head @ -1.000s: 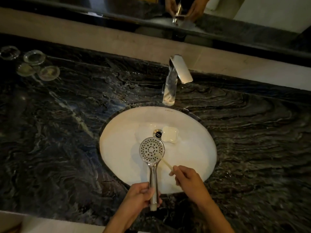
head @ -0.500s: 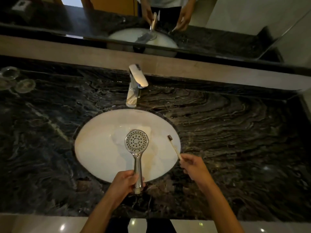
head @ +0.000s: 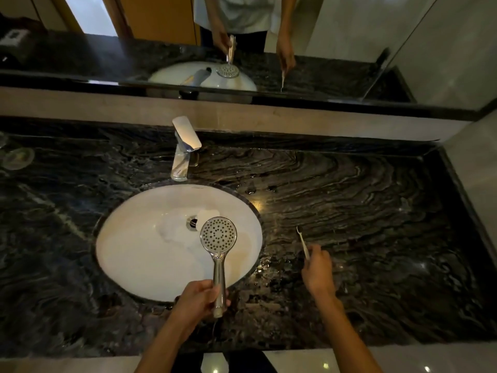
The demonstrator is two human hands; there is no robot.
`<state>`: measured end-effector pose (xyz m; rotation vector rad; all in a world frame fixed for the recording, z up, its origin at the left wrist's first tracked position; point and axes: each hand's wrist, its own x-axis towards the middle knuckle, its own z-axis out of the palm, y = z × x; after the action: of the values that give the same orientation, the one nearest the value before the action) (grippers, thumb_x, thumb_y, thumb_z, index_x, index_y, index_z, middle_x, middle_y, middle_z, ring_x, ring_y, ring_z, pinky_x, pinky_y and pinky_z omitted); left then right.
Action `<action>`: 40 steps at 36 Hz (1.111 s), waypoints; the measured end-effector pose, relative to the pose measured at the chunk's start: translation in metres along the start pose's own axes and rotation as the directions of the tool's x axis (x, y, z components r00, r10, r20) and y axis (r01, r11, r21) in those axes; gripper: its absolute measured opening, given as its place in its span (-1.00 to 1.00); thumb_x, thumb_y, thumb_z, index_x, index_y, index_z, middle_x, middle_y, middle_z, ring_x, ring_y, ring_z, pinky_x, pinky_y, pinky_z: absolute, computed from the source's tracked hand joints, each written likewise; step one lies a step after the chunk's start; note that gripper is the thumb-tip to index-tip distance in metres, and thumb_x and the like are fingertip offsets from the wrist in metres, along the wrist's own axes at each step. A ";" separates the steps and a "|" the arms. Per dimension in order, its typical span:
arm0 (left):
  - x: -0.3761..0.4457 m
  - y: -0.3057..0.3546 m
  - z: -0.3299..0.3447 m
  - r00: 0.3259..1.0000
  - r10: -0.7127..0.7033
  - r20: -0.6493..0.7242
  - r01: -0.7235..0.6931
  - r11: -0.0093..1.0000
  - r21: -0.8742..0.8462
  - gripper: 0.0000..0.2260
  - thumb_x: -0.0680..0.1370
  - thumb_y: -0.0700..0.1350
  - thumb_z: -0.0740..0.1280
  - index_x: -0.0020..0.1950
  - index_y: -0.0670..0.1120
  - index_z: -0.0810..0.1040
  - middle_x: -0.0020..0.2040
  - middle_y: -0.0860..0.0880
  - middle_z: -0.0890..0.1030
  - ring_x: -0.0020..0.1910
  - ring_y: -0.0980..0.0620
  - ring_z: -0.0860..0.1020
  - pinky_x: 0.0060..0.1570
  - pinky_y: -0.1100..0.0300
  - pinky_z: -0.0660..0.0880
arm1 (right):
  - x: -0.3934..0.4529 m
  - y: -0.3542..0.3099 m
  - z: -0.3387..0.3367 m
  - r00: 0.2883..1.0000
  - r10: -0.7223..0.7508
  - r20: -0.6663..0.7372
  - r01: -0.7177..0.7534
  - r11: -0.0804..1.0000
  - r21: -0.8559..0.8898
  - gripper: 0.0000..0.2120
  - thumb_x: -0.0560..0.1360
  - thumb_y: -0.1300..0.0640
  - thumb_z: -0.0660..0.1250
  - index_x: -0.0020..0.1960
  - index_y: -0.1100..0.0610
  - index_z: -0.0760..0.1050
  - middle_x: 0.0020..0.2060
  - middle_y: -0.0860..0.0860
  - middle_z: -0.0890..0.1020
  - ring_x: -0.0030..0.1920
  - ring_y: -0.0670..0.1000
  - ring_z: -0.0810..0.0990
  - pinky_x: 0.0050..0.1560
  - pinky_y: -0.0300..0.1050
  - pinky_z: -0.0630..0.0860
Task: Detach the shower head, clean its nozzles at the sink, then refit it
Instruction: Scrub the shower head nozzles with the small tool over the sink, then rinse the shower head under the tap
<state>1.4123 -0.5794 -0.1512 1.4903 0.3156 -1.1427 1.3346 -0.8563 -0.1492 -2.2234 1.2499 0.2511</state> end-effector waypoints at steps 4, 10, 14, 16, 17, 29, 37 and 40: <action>-0.003 0.004 0.005 1.000 0.016 0.003 -0.016 1.000 0.025 -0.79 0.63 -0.23 0.26 -0.02 -0.34 0.63 -0.17 -0.30 0.68 -0.18 -0.20 0.66 -0.07 -0.07 0.56 | 0.001 0.009 0.007 0.997 -0.077 0.015 0.078 0.988 -0.134 -0.55 0.59 0.32 0.23 0.47 0.17 0.30 0.27 0.23 0.46 0.21 0.20 0.54 0.30 0.04 0.49; -0.011 0.007 0.002 0.997 0.053 -0.059 -0.056 0.997 -0.055 -0.80 0.61 -0.29 0.25 -0.07 -0.32 0.65 -0.15 -0.31 0.69 -0.16 -0.21 0.69 -0.15 -0.02 0.60 | 0.001 0.013 0.010 0.997 -0.076 0.009 0.075 0.951 -0.301 -0.58 0.60 0.25 0.22 0.46 0.15 0.31 0.28 0.17 0.50 0.18 0.17 0.60 0.19 0.07 0.56; -0.018 0.008 -0.007 0.993 0.073 -0.097 -0.084 0.991 -0.108 -0.83 0.58 -0.35 0.25 -0.08 -0.34 0.63 -0.15 -0.31 0.69 -0.18 -0.24 0.68 -0.12 -0.08 0.59 | 0.003 0.012 0.011 0.997 -0.072 0.011 0.071 0.923 -0.377 -0.74 0.61 0.21 0.23 0.28 0.21 0.46 0.20 0.16 0.55 0.12 0.16 0.63 0.12 0.05 0.59; -0.021 0.009 -0.015 0.992 0.073 -0.104 -0.084 0.991 -0.108 -0.81 0.59 -0.35 0.23 -0.09 -0.33 0.64 -0.14 -0.32 0.69 -0.18 -0.24 0.68 -0.12 -0.09 0.60 | 0.001 0.008 0.011 0.998 -0.056 0.019 0.058 0.897 -0.439 -0.79 0.61 0.15 0.24 0.22 0.17 0.48 0.13 0.13 0.62 0.09 0.14 0.66 0.07 0.02 0.59; -0.022 0.009 -0.019 0.992 0.070 -0.105 -0.081 0.991 -0.111 -0.80 0.59 -0.35 0.23 -0.10 -0.32 0.65 -0.14 -0.32 0.69 -0.18 -0.24 0.68 -0.14 -0.08 0.61 | 0.001 0.007 0.010 0.999 -0.046 0.023 0.051 0.883 -0.467 -0.80 0.61 0.13 0.24 0.20 0.15 0.49 0.11 0.12 0.65 0.09 0.14 0.66 0.05 0.01 0.59; -0.020 0.013 -0.078 0.995 0.040 -0.094 -0.049 0.994 -0.094 -0.82 0.60 -0.32 0.26 -0.09 -0.28 0.64 -0.17 -0.28 0.71 -0.20 -0.19 0.69 -0.06 -0.09 0.64 | 0.010 -0.015 0.013 0.991 0.125 0.041 -0.078 0.810 -0.581 -0.74 0.62 0.05 0.19 0.18 0.15 0.55 0.09 0.12 0.64 0.06 0.14 0.65 0.06 0.02 0.58; -0.017 0.017 -0.114 0.999 0.014 -0.037 -0.019 0.993 -0.115 -0.85 0.61 -0.34 0.24 -0.03 -0.32 0.61 -0.17 -0.24 0.71 -0.19 -0.16 0.70 -0.06 -0.05 0.64 | 0.006 -0.083 -0.014 0.996 0.087 -0.017 -0.088 0.981 -0.170 -0.65 0.57 -0.13 0.30 -0.11 0.14 0.64 -0.20 0.07 0.68 -0.17 0.10 0.63 -0.17 -0.06 0.49; -0.009 0.022 -0.124 1.000 0.014 -0.019 -0.016 0.994 -0.110 -0.85 0.61 -0.32 0.26 -0.03 -0.34 0.61 -0.14 -0.25 0.71 -0.16 -0.18 0.71 0.00 -0.08 0.64 | 0.001 -0.142 -0.018 0.997 -0.058 0.042 0.045 0.964 0.262 -0.75 0.57 -0.05 0.35 -0.15 0.06 0.68 -0.31 0.01 0.71 -0.26 0.04 0.67 -0.18 -0.07 0.61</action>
<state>1.4822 -0.4744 -0.1490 1.4049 0.3738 -1.0830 1.4513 -0.8101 -0.0798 -2.0079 1.1270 0.1121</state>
